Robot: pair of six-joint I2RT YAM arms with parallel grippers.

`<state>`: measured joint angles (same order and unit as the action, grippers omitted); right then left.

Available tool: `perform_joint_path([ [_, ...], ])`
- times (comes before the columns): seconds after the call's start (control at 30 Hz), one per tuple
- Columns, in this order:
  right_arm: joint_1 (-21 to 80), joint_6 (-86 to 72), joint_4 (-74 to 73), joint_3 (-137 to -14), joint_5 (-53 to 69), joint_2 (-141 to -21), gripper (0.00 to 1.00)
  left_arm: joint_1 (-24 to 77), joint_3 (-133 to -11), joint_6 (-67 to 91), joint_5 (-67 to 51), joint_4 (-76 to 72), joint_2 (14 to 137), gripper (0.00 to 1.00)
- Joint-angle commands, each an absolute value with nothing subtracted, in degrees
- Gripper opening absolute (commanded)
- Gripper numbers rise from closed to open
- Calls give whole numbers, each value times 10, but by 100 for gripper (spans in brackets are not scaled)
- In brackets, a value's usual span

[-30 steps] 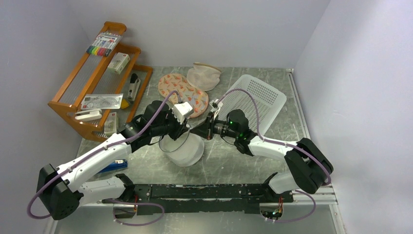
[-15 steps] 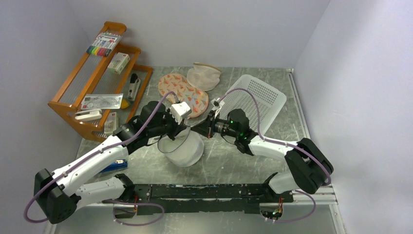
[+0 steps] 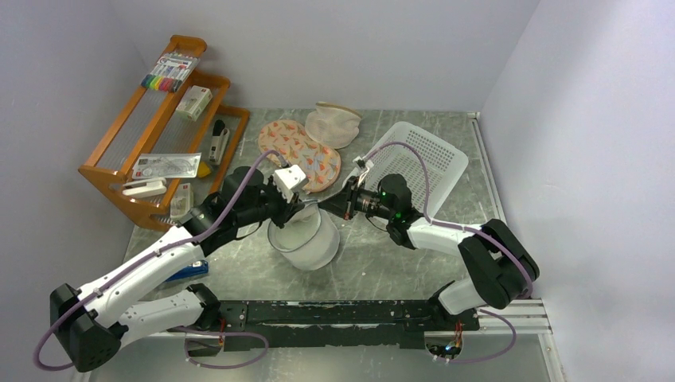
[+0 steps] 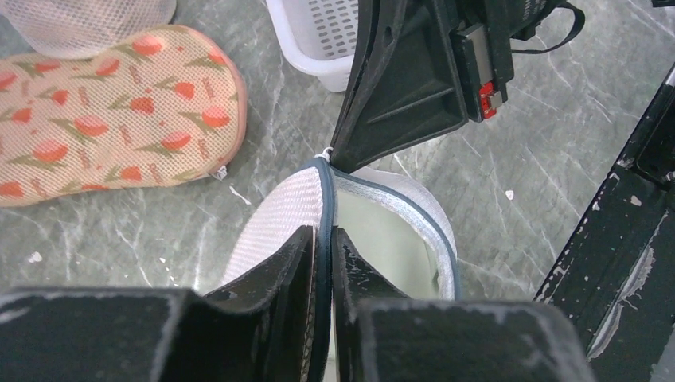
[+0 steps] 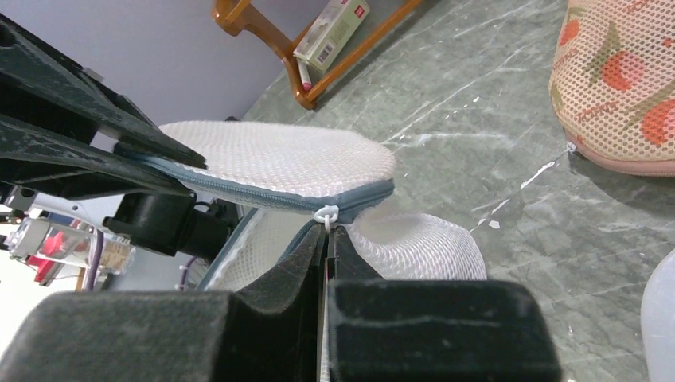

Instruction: Unzip the laundry bag and remove the bra

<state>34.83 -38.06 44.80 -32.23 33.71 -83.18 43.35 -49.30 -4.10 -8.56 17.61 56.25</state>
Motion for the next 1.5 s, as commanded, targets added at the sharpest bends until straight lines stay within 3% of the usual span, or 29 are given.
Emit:
perform_joint_path([
  [0.0, 352, -367, 475, -321, 353, -816, 0, 436, -504, -46, -87, 180, 583, 30],
  [0.17, 379, -343, 473, -329, 361, -808, 0, 436, -510, -48, -106, 189, 609, 41],
  [0.33, 396, -333, 470, -338, 362, -802, 0, 436, -516, -49, -109, 196, 628, 41],
  [0.53, 402, -328, 465, -333, 350, -799, 0, 436, -516, -48, -101, 194, 622, 21],
  [0.73, 387, -347, 478, -321, 343, -808, 0, 436, -504, -51, -101, 179, 583, 8],
  [1.13, 361, -362, 497, -313, 380, -826, 0, 451, -498, -67, -171, 158, 506, 7],
  [1.47, 357, -360, 506, -316, 402, -842, 0, 459, -576, -113, -219, 263, 521, 7],
])
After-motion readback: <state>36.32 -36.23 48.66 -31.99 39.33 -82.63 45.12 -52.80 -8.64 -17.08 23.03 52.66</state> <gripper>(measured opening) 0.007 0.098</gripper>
